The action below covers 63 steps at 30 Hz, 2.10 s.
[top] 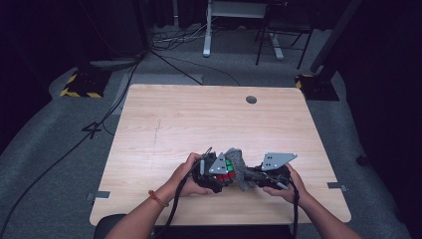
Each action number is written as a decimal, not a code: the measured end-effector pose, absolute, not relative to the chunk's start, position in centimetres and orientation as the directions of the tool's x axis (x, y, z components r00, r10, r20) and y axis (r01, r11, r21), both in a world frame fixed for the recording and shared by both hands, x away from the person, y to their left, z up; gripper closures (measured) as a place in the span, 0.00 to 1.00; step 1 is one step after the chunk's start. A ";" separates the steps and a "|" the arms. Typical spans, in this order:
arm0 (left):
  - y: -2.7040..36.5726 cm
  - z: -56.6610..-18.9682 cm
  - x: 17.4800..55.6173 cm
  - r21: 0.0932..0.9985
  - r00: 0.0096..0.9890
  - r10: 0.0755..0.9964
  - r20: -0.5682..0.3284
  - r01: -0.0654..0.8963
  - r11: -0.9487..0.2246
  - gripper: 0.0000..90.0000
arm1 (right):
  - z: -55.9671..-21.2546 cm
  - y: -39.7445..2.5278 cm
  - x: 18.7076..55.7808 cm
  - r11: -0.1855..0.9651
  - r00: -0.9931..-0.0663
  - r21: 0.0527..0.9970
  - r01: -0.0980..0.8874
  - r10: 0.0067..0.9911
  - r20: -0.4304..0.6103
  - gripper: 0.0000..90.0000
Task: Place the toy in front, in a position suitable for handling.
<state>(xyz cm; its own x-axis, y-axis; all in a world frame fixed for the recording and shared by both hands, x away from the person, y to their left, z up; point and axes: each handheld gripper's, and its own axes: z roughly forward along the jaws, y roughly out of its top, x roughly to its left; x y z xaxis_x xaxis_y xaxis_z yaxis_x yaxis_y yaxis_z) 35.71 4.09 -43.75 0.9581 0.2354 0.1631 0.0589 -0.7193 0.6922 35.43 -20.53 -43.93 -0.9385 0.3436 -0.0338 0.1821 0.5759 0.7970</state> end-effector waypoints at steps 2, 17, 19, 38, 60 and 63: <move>4.2 -43.8 35.8 0.693 0.958 0.238 0.160 0.063 -0.718 0.38 | -44.0 -20.5 35.4 0.587 -0.941 0.789 0.182 0.336 -0.033 0.84; 3.0 -43.9 34.7 0.685 0.967 0.190 0.170 0.023 -0.728 0.37 | -43.2 -20.7 35.1 0.566 -0.924 0.812 0.142 0.371 -0.097 0.84; 3.7 -43.3 34.6 0.707 0.963 0.205 0.174 0.023 -0.707 0.37 | -43.8 -20.9 35.4 0.578 -0.928 0.800 0.160 0.364 -0.078 0.84; 3.0 -44.0 34.7 0.688 0.966 0.197 0.166 0.029 -0.725 0.37 | -41.9 -20.6 33.9 0.531 -0.935 0.841 0.105 0.340 -0.098 0.84; 1.9 -44.4 34.9 0.619 0.957 0.195 0.213 0.022 -0.785 0.37 | -41.9 -18.9 33.3 0.521 -0.938 0.852 0.049 0.317 -0.140 0.84; 2.5 -44.2 35.0 0.642 0.956 0.213 0.200 0.036 -0.766 0.37 | -41.9 -19.0 33.6 0.535 -0.932 0.843 0.054 0.330 -0.150 0.84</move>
<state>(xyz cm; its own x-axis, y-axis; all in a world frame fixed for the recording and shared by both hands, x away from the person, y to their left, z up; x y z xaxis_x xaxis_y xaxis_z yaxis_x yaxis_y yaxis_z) 35.04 2.45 -44.23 0.9564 0.2126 0.2003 0.0357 -0.7657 0.6422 33.60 -19.00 -41.93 -0.9321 0.3299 -0.1496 0.0539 0.5347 0.8433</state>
